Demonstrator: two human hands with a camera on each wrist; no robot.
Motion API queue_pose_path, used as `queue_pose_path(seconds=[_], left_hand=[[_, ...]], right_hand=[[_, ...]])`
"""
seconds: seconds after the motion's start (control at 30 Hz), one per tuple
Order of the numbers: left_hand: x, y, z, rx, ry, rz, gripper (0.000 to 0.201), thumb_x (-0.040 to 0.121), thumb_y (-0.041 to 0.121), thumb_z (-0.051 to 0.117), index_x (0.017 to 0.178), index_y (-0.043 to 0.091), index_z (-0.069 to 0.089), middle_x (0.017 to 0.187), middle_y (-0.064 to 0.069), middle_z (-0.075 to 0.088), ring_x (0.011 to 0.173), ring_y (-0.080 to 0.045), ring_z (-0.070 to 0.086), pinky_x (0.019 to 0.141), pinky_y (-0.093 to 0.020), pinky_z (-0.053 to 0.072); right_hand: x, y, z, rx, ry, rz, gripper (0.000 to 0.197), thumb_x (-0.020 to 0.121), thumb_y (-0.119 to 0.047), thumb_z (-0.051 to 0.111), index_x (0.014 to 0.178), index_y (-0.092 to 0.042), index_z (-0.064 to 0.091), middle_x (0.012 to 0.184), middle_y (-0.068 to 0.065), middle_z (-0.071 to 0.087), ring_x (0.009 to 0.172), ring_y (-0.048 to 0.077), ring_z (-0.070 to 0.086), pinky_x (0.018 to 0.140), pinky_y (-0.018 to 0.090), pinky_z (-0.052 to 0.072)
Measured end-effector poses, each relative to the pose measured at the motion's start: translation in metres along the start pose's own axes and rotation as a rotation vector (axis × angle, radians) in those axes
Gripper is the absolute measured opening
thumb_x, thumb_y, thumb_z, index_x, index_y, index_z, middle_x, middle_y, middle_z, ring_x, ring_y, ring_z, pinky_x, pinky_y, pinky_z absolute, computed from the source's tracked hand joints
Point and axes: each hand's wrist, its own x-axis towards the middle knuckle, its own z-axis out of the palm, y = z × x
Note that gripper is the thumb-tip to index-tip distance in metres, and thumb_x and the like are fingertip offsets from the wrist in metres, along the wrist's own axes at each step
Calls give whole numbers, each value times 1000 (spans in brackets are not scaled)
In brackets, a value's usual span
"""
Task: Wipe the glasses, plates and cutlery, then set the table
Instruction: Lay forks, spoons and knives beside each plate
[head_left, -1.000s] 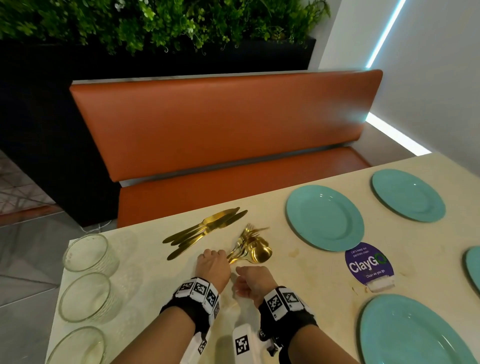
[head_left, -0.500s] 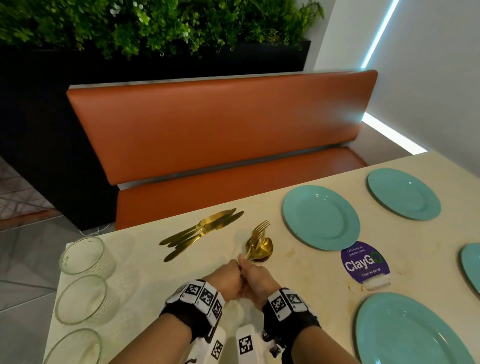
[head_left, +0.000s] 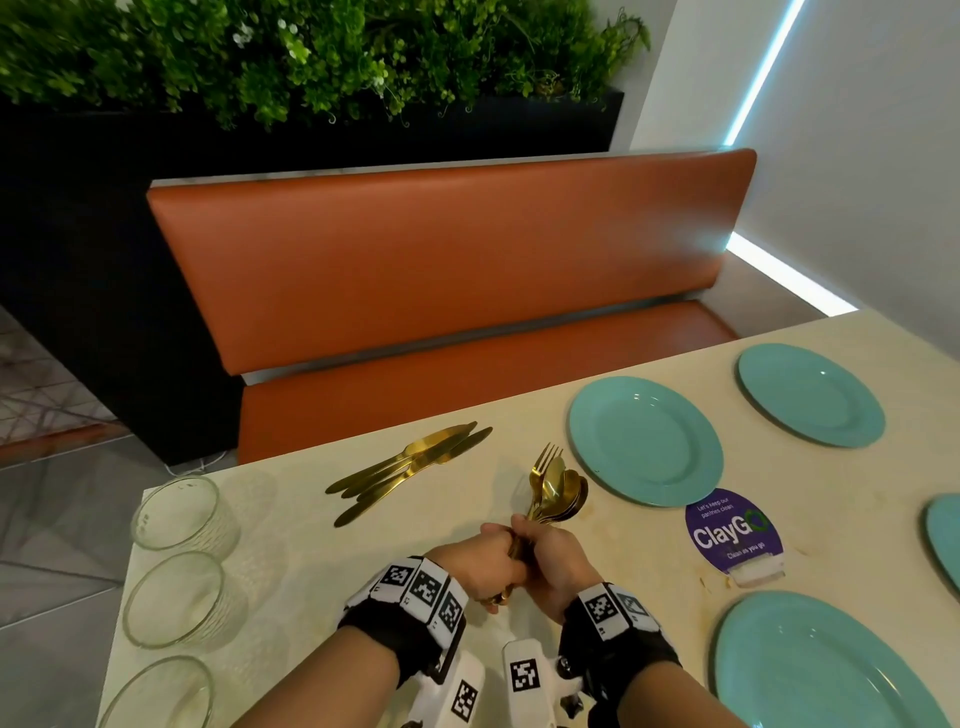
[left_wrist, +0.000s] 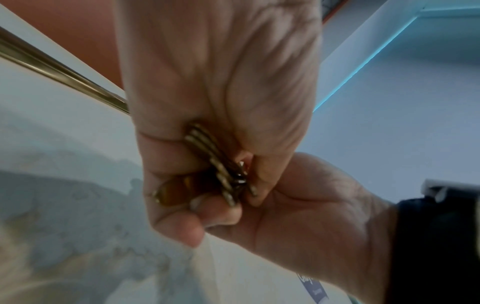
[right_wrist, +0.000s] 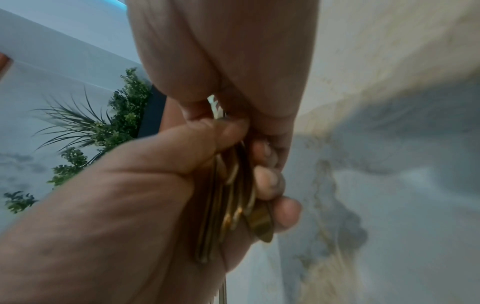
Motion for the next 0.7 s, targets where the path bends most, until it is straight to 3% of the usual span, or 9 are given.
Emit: queue_pose_path(seconds=[0.17,0.2,0.27,0.3,0.37,0.43,0.5,0.57,0.7], left_hand=[[4,-1,5,95,100,-12,37,97,19,41,127,-1,47,101,-15,61,62,-9,52,60,-21,45],[4,0,6,109,136,-18,40,98,22,38,130,-2,45,111,-18,62,67,-10,56,63,-21,47],[2,5,9,135,166,-6,43,100,25,34,132,-2,44,127,-22,56,96,-26,63,82,-31,49],[0,9,10,165,162,11,42,100,23,33,132,-2,45,129,-22,55,110,-32,58,91,-35,46],[-7,17,9,261,97,32,40,99,20,34,132,2,47,126,-22,56,115,-33,55,96,-37,44],[-10,18,0,341,14,4,41,99,32,37,131,9,50,127,-16,58,115,-29,56,97,-35,42],[-7,9,-19,391,30,-109,57,94,55,38,131,13,52,130,-9,57,118,-25,54,100,-35,40],[0,-7,-40,443,223,-204,67,89,62,41,130,9,52,132,-9,55,119,-27,52,101,-39,43],[13,-51,-71,408,744,-271,55,96,37,47,141,9,33,147,-12,35,136,-29,33,110,-41,36]], right_hand=[[-4,-5,-2,-40,-16,-14,45,97,-27,44,121,10,52,95,15,70,70,23,64,56,31,47],[-4,-6,-2,-26,-22,-16,46,97,-30,42,121,9,51,95,15,71,74,24,64,60,32,48],[-5,-7,-2,19,-37,-13,43,99,-33,39,117,4,50,98,18,71,86,27,63,73,35,49],[-6,-9,-2,32,-44,-10,38,99,-33,38,111,1,50,98,19,70,89,28,63,77,36,48],[-9,-11,-2,27,-54,-12,32,100,-33,35,98,-4,50,95,19,70,88,27,62,84,38,46],[-10,-14,-3,15,-43,-33,35,100,-31,34,93,-2,52,82,15,71,79,25,62,78,37,48],[-9,-17,-6,47,-13,-53,37,101,-29,34,95,2,53,71,13,64,64,24,61,66,35,48],[-7,-21,-11,121,23,-72,26,101,-26,34,93,-5,47,61,8,48,51,23,50,62,36,47],[-7,-23,-19,110,59,-58,31,102,-25,33,75,-10,38,52,3,34,47,18,33,55,35,38]])
